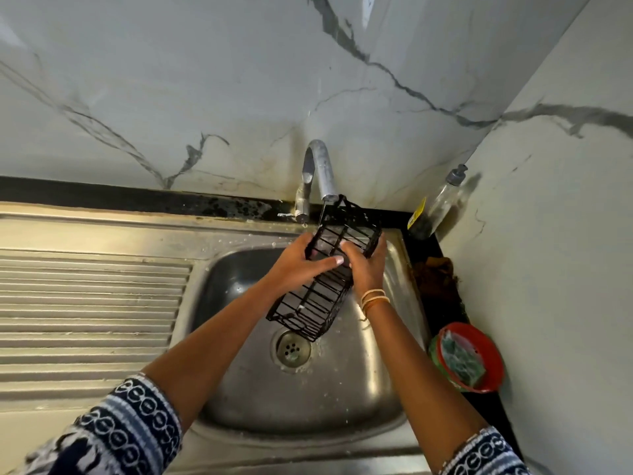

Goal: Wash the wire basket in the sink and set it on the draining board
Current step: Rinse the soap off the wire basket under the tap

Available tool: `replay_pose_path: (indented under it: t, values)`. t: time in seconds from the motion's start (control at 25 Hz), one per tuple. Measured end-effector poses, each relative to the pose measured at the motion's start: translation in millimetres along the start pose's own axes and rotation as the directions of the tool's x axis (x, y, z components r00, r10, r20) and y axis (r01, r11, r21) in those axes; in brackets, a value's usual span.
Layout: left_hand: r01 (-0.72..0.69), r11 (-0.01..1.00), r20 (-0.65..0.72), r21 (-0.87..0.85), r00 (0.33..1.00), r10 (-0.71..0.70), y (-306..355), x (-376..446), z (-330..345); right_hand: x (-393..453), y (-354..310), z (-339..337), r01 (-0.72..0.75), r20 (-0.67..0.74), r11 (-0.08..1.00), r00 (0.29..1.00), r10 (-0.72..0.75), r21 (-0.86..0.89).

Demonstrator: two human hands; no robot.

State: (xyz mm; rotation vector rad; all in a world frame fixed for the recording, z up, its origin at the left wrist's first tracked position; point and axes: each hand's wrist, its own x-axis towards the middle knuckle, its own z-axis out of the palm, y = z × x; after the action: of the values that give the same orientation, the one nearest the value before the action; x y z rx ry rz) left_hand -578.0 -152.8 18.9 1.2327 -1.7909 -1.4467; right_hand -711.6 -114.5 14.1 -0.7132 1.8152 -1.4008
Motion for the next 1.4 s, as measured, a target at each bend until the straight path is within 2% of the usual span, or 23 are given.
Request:
replay_pose_path:
  t: [0.08,0.24,0.36,0.48,0.52,0.6,0.64,0.72,0.8,0.88,0.96,1.04,1.08,1.12,1.16,1.2,1.24,1.28,1.32,1.4]
  values:
    - [0.032,0.999,0.053,-0.022,0.998,-0.031,12.0,6.4,-2.2,-0.3,9.5,-1.3,-0.045,0.004,0.996,0.999,0.045,0.082]
    - [0.073,0.989,0.072,-0.126,0.995,-0.065,20.7,18.8,-5.7,-0.5,19.6,-4.4,-0.148,0.057,0.985,0.988,0.144,0.084]
    - [0.09,0.982,0.07,-0.164,0.994,-0.08,27.3,23.7,-3.1,-8.0,15.5,-2.2,-0.062,0.026,0.996,0.998,0.06,0.07]
    - [0.153,0.962,-0.115,-0.225,0.976,-0.183,37.3,37.8,0.4,-15.4,23.6,6.0,0.045,0.021,0.999,0.999,-0.045,0.011]
    - [0.172,0.972,-0.205,-0.162,0.957,-0.204,38.7,41.2,1.9,-17.2,25.8,9.5,0.051,0.015,0.999,0.999,-0.052,0.01]
    - [0.162,0.986,-0.326,0.03,0.935,-0.143,41.0,44.8,5.0,-20.3,23.8,14.6,0.072,-0.028,0.996,0.997,-0.07,0.046]
    - [0.115,0.992,-0.319,0.047,0.943,-0.094,43.2,45.6,6.2,-22.2,17.9,15.6,0.07,-0.075,0.994,0.995,-0.064,0.082]
    - [0.022,0.998,-0.216,-0.056,0.976,-0.034,44.4,41.3,4.0,-18.0,10.4,18.1,0.025,-0.155,0.985,0.988,0.002,0.17]
    - [0.056,0.985,-0.056,-0.166,0.996,-0.066,40.2,31.0,0.3,-14.2,7.4,18.8,-0.045,-0.191,0.968,0.977,0.094,0.245]
    - [0.152,0.974,0.015,-0.166,0.988,-0.152,30.4,21.2,1.1,-8.8,8.6,17.8,-0.096,-0.191,0.956,0.97,0.153,0.278]
    - [0.196,0.96,-0.048,-0.198,0.977,-0.209,25.4,12.1,4.4,-11.4,2.5,16.1,-0.14,-0.135,0.973,0.977,0.166,0.184]
    - [0.215,0.946,-0.097,-0.243,0.965,-0.245,21.8,10.1,6.3,-14.1,-9.8,14.4,-0.111,-0.119,0.992,0.988,0.103,-0.067]
    - [0.217,0.95,-0.097,-0.225,0.965,-0.244,18.9,10.2,6.6,-12.1,-15.6,11.4,-0.039,-0.155,0.969,0.988,0.001,-0.244]
    - [0.206,0.963,-0.09,-0.172,0.971,-0.224,15.9,10.8,6.5,-9.0,-22.8,8.4,0.091,-0.162,0.902,0.971,-0.174,-0.423]
    - [0.186,0.977,-0.078,-0.101,0.978,-0.195,13.7,12.1,5.2,-3.6,-31.3,7.0,0.267,-0.092,0.779,0.919,-0.382,-0.567]
    - [0.164,0.986,-0.068,-0.035,0.984,-0.166,14.3,13.6,2.7,5.1,-42.5,8.0,0.446,0.061,0.615,0.837,-0.544,-0.65]
    - [0.144,0.989,-0.053,0.021,0.988,-0.142,15.2,16.0,-0.2,16.1,-52.1,9.5,0.579,0.238,0.457,0.757,-0.609,-0.675]
    - [0.127,0.99,-0.032,0.053,0.992,-0.126,18.4,17.2,-3.9,22.6,-63.6,11.2,0.658,0.394,0.351,0.71,-0.583,-0.666]
    - [0.118,0.991,-0.006,0.069,0.993,-0.117,22.0,17.7,-7.8,28.4,-70.2,12.6,0.687,0.492,0.317,0.704,-0.512,-0.654]
    - [0.092,0.986,0.045,0.136,0.994,-0.099,30.5,15.6,-13.7,34.6,-78.4,12.1,0.637,0.51,0.377,0.768,-0.388,-0.672]
